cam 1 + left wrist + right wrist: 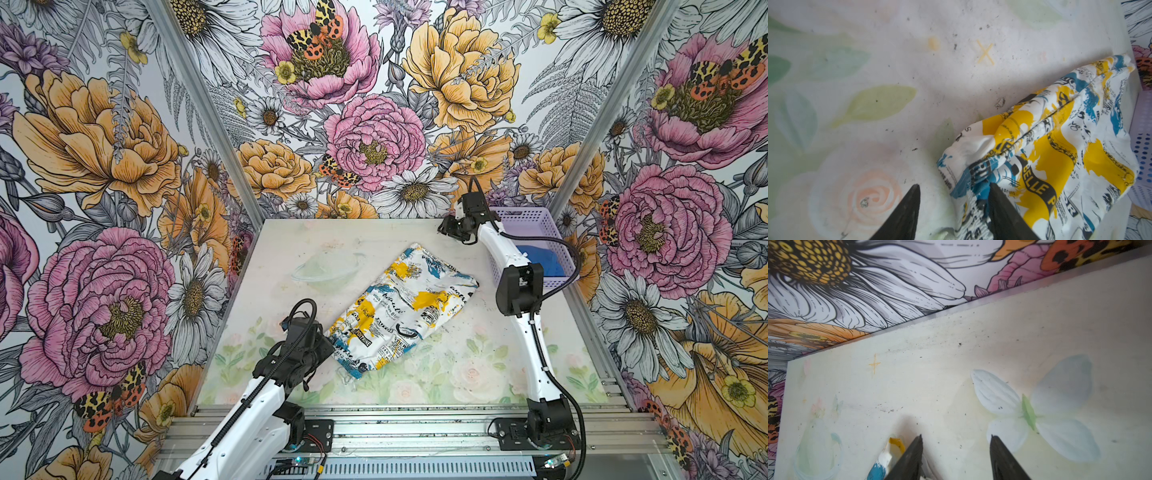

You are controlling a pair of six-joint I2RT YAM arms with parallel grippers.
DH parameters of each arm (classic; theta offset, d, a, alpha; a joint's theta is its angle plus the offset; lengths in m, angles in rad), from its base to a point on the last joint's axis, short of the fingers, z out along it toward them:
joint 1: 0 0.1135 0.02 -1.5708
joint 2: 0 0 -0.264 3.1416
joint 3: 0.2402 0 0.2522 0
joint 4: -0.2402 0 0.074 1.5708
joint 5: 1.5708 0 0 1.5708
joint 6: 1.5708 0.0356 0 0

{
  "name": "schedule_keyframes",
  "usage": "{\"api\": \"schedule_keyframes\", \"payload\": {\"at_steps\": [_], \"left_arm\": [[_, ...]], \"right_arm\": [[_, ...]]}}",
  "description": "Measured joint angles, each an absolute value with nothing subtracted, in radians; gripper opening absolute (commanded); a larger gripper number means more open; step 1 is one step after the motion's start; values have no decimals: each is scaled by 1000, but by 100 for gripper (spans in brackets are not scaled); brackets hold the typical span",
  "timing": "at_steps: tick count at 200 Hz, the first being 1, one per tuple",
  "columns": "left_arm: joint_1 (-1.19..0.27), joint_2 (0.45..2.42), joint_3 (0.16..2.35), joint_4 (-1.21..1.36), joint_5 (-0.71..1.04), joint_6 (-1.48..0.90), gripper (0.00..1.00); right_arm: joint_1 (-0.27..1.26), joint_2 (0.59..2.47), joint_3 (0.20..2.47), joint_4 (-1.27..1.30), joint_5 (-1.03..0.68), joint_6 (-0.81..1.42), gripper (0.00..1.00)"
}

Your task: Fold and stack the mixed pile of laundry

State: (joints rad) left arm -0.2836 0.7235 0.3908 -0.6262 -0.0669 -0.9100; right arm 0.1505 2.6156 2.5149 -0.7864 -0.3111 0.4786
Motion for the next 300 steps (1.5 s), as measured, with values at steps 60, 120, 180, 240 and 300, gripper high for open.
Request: {"api": "schedule_keyframes", "payload": {"at_steps": [60,120,180,240,300], "left_arm": [[-315,684,542,-695,-124,-898,64],[-538,864,582,-643,-133,-925,63],[-494,1080,578,-490,-101,-929,61],[-418,1192,550,-417,-98,-883,60],[-374,1372,614,-383,-89,-786,54]], "right_arm": [[194,2217,2078,-804,-345,385,55],[215,2085,1750,-854,-333,294,54],[215,2094,1678,-871,-240,263,52],[215,2131,1651,-871,-134,260,52],[215,2136,1610,-868,-78,262,51]]}}
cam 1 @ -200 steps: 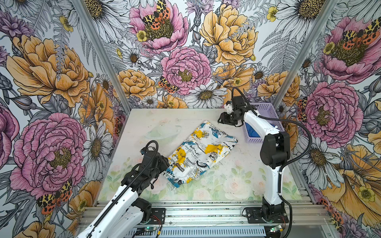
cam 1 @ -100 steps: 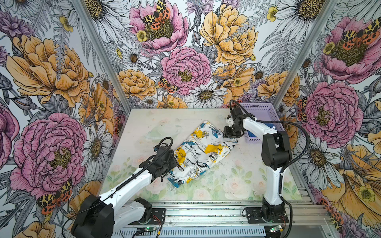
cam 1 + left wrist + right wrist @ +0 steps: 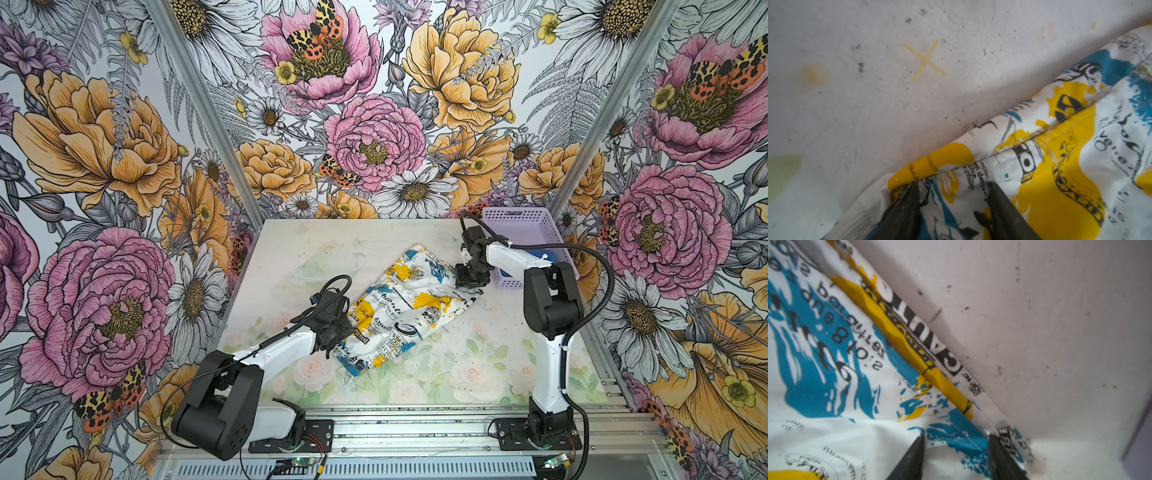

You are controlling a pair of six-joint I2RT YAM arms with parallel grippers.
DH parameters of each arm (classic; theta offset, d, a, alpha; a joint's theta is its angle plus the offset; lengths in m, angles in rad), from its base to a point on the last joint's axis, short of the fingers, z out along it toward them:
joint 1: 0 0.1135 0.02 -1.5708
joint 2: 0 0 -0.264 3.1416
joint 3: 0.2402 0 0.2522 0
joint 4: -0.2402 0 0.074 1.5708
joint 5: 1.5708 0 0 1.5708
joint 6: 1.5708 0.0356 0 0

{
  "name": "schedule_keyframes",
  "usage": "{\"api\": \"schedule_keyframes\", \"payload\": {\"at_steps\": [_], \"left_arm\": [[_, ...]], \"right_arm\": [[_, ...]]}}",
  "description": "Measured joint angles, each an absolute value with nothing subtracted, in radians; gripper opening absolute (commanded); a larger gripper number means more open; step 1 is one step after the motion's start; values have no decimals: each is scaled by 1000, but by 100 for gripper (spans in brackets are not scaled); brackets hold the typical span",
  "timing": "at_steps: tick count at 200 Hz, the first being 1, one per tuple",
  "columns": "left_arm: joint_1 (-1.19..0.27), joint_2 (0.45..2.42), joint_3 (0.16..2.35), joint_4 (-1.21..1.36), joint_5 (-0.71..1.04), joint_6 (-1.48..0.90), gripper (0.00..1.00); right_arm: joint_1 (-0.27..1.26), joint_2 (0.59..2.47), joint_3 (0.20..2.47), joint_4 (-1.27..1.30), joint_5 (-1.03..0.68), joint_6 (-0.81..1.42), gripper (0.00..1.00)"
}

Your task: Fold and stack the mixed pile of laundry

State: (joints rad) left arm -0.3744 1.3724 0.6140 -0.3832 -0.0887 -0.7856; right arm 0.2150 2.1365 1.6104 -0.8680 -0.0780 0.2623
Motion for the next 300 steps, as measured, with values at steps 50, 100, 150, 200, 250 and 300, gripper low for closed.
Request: {"api": "schedule_keyframes", "payload": {"at_steps": [50,100,150,200,250,300], "left_arm": [[-344,1500,750,-394,-89,-657,54],[-330,1642,908,-422,-89,-519,53],[-323,1711,984,-445,-89,-443,53],[-323,1622,984,-492,-89,-434,62],[-323,1362,936,-505,-74,-471,63],[-373,1268,752,-531,-54,-567,62]], "right_arm": [[218,2082,1518,-816,-67,284,51],[217,1998,1399,-817,-75,343,51],[216,1971,1431,-891,-71,358,56],[217,2018,1663,-899,-70,322,58],[218,2208,1813,-897,-40,260,62],[224,2272,1833,-905,-33,226,49]]}}
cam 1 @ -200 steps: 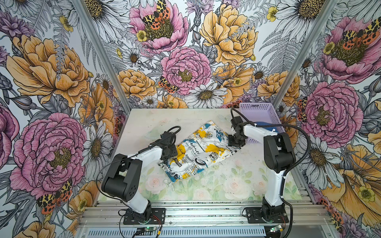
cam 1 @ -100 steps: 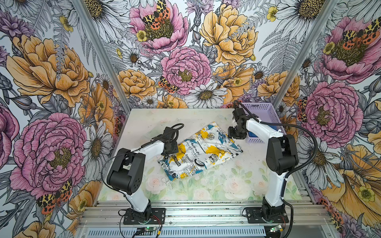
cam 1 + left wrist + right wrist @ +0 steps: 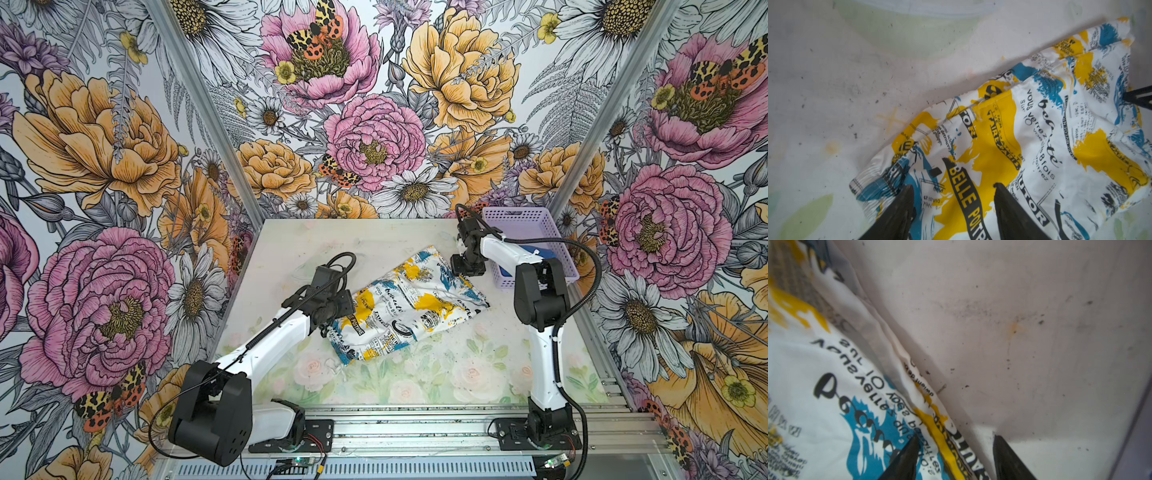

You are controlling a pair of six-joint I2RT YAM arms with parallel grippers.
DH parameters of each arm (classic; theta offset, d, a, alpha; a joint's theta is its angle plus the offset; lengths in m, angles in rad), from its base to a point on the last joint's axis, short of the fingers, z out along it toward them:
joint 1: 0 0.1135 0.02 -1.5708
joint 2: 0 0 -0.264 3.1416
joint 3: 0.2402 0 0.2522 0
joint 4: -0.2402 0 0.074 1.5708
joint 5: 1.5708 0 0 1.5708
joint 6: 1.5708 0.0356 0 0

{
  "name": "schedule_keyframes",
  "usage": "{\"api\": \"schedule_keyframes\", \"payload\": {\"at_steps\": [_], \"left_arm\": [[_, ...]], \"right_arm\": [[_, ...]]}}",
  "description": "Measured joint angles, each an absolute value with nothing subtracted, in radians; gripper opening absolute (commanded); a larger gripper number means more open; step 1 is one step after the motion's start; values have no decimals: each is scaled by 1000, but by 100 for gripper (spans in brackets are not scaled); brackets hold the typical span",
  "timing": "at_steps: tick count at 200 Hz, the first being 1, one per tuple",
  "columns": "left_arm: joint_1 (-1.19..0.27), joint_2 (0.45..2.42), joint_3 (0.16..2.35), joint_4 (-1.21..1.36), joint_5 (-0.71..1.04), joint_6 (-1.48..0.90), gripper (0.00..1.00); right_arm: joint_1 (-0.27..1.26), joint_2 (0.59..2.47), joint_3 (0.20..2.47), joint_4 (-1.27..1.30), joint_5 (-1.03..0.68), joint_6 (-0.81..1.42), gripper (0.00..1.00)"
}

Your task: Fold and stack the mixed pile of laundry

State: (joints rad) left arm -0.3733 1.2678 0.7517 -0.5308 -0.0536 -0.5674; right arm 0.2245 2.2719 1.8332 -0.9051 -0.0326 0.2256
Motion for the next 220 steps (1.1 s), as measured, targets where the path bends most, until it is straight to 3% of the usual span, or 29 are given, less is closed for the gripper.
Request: {"api": "schedule_keyframes", "payload": {"at_steps": [41,83,120,165,189,220], "left_arm": [[-417,1241,689,-531,-39,-623,57],[-412,1286,683,-501,-31,-630,54],[-379,1292,685,-501,-29,-626,54],[-339,1190,687,-545,-30,-613,66],[-328,1124,676,-567,-28,-622,66],[-298,1019,587,-585,-10,-655,61]], "right_arm": [[233,2257,1788,-877,-18,215,27],[239,2204,1697,-832,-1,215,20],[239,2127,1575,-822,-5,245,18],[239,2020,1420,-833,-27,315,18],[239,1972,1352,-854,-41,351,19],[241,1947,1328,-910,-47,376,29]]}}
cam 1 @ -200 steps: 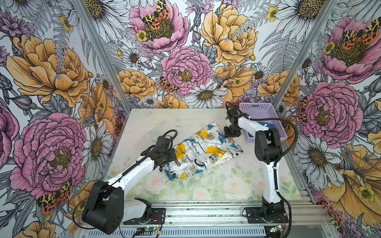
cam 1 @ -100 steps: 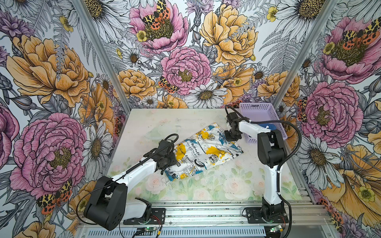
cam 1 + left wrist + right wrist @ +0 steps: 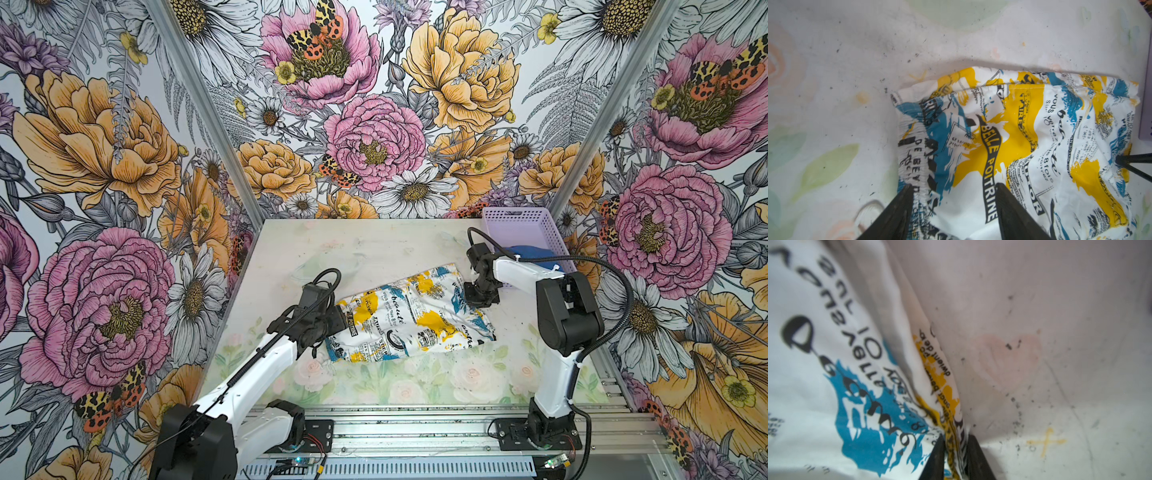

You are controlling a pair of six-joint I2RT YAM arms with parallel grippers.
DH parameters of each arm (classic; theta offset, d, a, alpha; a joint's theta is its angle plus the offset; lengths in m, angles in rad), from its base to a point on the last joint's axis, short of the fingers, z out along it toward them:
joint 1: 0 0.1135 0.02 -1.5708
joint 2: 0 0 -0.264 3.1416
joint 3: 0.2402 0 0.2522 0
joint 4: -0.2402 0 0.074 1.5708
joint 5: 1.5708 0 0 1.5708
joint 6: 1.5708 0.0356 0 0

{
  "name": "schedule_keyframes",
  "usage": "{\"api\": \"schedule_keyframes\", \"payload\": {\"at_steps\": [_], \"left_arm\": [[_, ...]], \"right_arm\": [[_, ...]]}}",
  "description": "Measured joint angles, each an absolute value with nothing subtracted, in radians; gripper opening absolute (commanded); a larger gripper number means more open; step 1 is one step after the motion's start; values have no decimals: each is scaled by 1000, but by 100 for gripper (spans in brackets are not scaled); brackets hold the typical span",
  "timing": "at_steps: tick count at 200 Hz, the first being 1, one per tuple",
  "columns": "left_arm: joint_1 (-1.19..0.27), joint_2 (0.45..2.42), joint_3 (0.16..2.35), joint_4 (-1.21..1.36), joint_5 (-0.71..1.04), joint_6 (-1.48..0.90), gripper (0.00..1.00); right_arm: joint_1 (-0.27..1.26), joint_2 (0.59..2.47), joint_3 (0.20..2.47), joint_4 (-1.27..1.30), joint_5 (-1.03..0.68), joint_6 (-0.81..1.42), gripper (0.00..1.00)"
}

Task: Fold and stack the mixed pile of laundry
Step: 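Drag the shorts toward the robot with both grippers to square them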

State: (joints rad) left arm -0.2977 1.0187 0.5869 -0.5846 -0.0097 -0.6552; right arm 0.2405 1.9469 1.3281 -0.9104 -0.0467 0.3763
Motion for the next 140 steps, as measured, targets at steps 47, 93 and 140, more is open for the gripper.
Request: {"api": "schedule_keyframes", "payload": {"at_steps": [47,93,140], "left_arm": [[-202,933,517,-599,68,-656,57],[-194,1048,533,-549,129,-602,44],[-274,1240,635,-563,77,-550,35]], "right_arm": [[251,1906,1396,-1031,1,373,39],[301,1845,1505,-1075,7,373,39],[394,1844,1518,-1095,3,377,39]]}}
